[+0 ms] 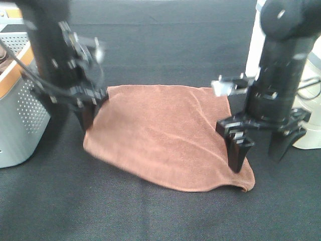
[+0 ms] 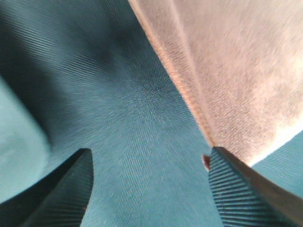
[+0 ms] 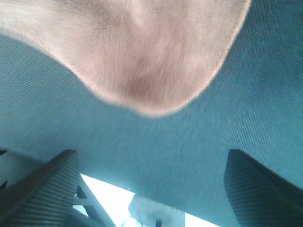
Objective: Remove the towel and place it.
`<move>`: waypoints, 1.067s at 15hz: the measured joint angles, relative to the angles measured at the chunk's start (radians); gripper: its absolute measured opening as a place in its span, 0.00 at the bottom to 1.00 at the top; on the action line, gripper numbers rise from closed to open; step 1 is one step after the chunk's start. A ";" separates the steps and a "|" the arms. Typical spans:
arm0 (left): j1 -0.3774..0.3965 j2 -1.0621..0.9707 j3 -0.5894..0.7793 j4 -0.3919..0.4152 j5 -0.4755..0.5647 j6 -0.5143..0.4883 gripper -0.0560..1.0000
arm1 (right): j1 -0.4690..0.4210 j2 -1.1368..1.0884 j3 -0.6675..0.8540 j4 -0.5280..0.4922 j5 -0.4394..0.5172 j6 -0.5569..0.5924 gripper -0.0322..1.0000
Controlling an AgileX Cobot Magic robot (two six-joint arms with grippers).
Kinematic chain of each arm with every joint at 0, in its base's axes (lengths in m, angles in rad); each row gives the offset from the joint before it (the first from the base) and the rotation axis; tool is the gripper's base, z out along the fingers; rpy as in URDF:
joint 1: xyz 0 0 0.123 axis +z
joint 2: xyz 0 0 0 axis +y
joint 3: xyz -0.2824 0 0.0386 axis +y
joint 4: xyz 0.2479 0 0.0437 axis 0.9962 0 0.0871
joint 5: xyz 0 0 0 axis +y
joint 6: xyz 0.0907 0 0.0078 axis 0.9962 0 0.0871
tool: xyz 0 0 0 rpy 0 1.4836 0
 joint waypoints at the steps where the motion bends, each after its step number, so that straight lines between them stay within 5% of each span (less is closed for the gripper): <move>1: 0.000 -0.049 0.000 0.003 0.000 0.000 0.68 | 0.000 -0.038 0.000 0.013 0.010 -0.002 0.80; 8: 0.000 -0.200 0.055 0.022 0.002 0.029 0.69 | 0.000 -0.340 0.000 0.043 0.020 -0.018 0.80; 13: -0.005 -0.150 0.281 0.062 -0.022 0.037 0.71 | 0.000 -0.349 0.018 0.044 0.020 -0.018 0.80; 16: -0.008 -0.158 0.276 0.072 -0.024 0.036 0.71 | 0.000 -0.349 0.061 0.046 0.010 -0.018 0.80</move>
